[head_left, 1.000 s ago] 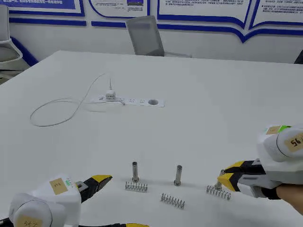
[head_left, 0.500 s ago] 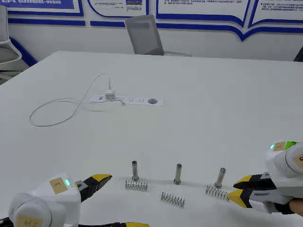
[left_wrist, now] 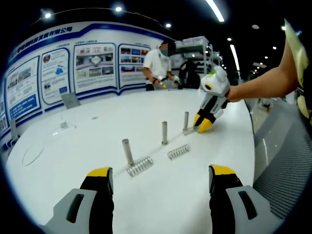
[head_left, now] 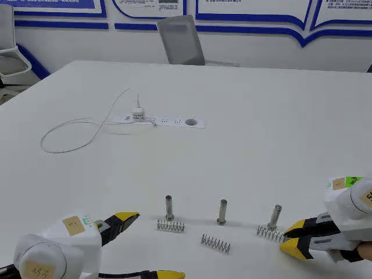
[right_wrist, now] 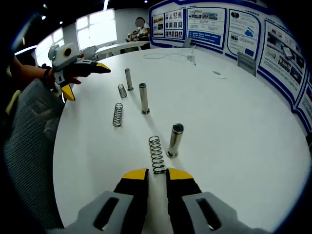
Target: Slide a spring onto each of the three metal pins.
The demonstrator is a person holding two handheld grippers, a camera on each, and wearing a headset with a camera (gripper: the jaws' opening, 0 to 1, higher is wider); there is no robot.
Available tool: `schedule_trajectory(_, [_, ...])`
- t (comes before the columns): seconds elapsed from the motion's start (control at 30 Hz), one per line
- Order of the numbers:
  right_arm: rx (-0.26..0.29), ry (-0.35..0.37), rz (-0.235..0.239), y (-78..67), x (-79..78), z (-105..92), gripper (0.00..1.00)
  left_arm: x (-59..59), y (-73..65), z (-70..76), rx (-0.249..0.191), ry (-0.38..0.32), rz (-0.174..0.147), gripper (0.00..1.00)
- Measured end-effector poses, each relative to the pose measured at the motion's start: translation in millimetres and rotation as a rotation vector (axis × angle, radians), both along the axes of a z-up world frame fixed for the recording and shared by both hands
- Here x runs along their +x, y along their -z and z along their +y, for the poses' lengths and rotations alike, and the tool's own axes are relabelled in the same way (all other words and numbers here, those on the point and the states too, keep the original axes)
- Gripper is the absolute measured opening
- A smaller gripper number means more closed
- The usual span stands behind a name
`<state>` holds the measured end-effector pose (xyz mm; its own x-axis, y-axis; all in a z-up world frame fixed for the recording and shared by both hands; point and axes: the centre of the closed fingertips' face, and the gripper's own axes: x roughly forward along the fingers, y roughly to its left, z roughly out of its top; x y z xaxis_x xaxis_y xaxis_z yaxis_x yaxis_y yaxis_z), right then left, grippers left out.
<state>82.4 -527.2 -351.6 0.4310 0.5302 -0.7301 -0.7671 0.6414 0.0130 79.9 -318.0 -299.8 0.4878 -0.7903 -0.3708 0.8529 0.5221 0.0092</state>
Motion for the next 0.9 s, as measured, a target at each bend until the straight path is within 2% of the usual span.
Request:
schedule_trajectory(0.2, [0.034, 0.008, -0.01, -2.4, -0.7, 0.1, 0.12, 0.3, 1.4, 0.7, 0.001, -0.004, 0.005, 0.82])
schedule_trajectory(0.4, [0.012, -0.008, -0.034, -4.0, -1.6, 1.1, 0.12, -0.4, 2.0, -0.4, 0.004, 0.004, 0.004, 0.81])
schedule_trajectory(0.53, [0.005, -0.024, -0.042, -11.2, -4.8, 6.0, 0.12, -0.4, 1.1, 0.9, 0.001, 0.001, 0.003, 0.81])
schedule_trajectory(0.67, [-0.008, -0.037, -0.041, -14.1, -7.7, 8.1, 0.12, -2.8, 1.6, 0.8, 0.001, 0.013, 0.01, 0.76])
schedule_trajectory(0.9, [-0.017, -0.047, -0.042, -20.4, -11.2, 10.7, 0.12, -4.8, -1.0, -1.3, -0.006, 0.028, 0.007, 0.72])
